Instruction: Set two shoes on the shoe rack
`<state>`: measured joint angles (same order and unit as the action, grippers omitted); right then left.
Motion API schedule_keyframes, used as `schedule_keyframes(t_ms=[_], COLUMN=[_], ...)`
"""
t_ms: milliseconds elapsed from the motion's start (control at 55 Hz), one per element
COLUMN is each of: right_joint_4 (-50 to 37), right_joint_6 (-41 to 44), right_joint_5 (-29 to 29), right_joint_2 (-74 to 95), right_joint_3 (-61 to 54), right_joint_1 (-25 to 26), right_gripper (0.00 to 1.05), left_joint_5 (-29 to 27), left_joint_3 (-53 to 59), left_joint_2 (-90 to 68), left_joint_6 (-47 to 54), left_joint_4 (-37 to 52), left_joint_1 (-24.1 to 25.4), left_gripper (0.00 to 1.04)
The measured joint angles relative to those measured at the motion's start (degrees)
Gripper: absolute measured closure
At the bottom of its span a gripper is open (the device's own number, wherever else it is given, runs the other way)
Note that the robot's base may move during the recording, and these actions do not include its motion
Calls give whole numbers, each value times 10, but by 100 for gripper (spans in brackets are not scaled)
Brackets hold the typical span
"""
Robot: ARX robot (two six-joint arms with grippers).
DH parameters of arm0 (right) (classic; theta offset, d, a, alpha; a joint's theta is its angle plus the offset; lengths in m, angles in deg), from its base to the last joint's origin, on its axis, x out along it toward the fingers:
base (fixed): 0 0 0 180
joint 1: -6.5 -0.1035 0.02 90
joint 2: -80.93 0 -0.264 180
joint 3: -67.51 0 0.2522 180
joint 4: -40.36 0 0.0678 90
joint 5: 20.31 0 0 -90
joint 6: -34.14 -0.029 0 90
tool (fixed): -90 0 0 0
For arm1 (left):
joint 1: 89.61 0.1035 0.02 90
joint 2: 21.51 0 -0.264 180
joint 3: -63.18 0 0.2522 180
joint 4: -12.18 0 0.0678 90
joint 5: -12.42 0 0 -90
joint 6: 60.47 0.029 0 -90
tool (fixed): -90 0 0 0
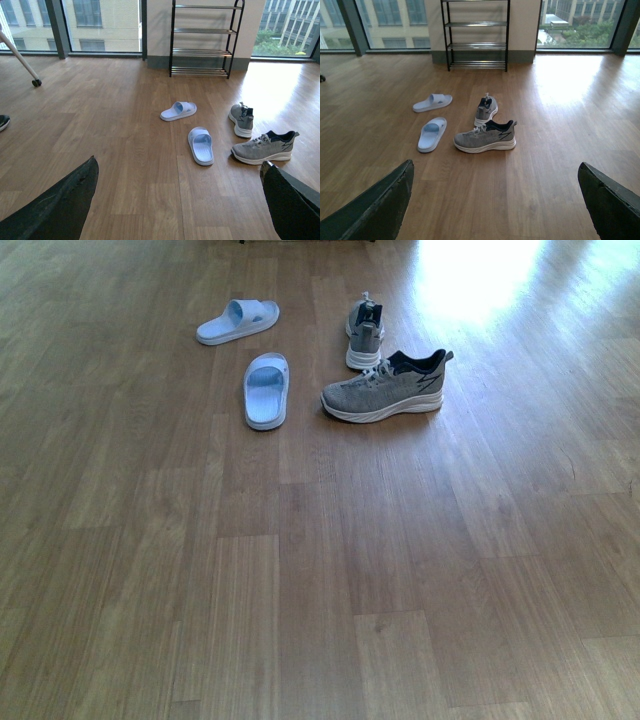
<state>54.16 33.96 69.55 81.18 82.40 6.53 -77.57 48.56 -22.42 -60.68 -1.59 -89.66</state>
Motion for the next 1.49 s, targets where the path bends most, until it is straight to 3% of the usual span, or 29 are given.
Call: schedule_keyframes(t_ms=[1492], right_joint_4=[0], right_joint_6=[0], right_joint_5=[0], right_joint_2=[0], right_joint_3=[0], right_joint_1=[0], right_gripper=[9], left_joint_5=[0], left_joint_3=[0], left_joint_2=[0], left_joint_6=[0], left_joint_4=[0], left_joint_1=[0], left_gripper=[9])
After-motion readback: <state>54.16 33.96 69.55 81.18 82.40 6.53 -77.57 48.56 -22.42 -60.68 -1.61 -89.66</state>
